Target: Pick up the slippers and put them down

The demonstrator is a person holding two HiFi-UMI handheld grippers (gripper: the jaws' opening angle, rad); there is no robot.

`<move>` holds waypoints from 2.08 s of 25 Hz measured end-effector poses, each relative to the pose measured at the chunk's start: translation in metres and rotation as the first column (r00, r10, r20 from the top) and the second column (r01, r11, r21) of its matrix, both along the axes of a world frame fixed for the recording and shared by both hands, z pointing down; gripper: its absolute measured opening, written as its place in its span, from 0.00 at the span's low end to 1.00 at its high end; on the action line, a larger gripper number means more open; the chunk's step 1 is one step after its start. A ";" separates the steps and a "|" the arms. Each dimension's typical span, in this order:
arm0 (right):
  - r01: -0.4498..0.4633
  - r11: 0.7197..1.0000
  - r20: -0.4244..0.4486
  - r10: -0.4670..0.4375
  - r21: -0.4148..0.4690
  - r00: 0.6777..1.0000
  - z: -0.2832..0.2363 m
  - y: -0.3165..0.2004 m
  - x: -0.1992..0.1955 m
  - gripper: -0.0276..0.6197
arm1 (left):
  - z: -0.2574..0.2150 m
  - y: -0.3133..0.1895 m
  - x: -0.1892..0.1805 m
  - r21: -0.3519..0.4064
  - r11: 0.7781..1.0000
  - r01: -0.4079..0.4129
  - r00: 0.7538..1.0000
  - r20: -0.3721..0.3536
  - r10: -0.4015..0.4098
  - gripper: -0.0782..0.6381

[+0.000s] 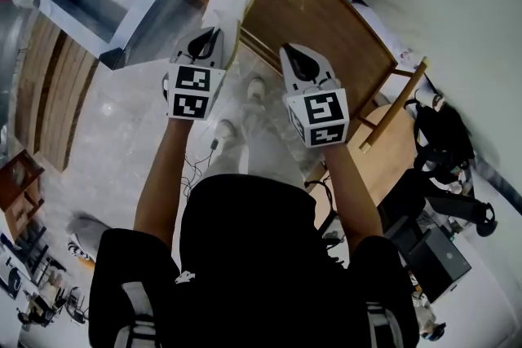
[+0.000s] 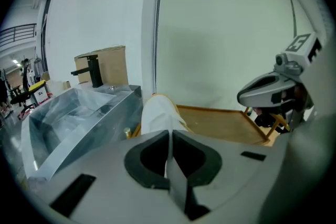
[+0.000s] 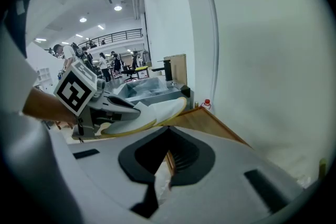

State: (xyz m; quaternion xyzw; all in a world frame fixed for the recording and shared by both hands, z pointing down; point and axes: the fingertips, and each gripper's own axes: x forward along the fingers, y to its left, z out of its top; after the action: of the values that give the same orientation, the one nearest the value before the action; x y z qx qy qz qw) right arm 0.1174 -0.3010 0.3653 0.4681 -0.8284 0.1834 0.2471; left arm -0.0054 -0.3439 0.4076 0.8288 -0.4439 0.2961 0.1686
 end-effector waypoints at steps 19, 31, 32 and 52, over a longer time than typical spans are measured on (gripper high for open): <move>-0.030 0.995 -0.003 0.031 0.095 1.000 -0.054 0.096 -0.038 0.04 | -0.062 0.124 -0.069 0.098 0.995 0.020 1.000 -0.019 -0.018 0.13; -0.039 0.983 -0.004 0.040 0.177 0.999 -0.074 0.163 -0.071 0.04 | -0.067 0.204 -0.121 0.113 0.992 0.050 0.999 -0.019 -0.049 0.13; -0.043 0.981 -0.003 0.045 0.189 0.999 -0.077 0.166 -0.073 0.04 | -0.067 0.208 -0.124 0.113 0.992 0.051 0.999 -0.019 -0.049 0.13; 0.038 0.993 0.007 -0.039 0.109 0.999 -0.041 0.193 -0.096 0.04 | -0.039 0.241 -0.139 0.083 0.994 0.069 0.998 -0.001 -0.069 0.13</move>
State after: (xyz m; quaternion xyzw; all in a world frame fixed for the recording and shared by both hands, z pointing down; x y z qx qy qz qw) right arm 0.0212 -0.1085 0.3242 0.4639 -0.8472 0.1353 0.2208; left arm -0.1442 -0.1033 0.3683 0.8190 -0.4841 0.2724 0.1439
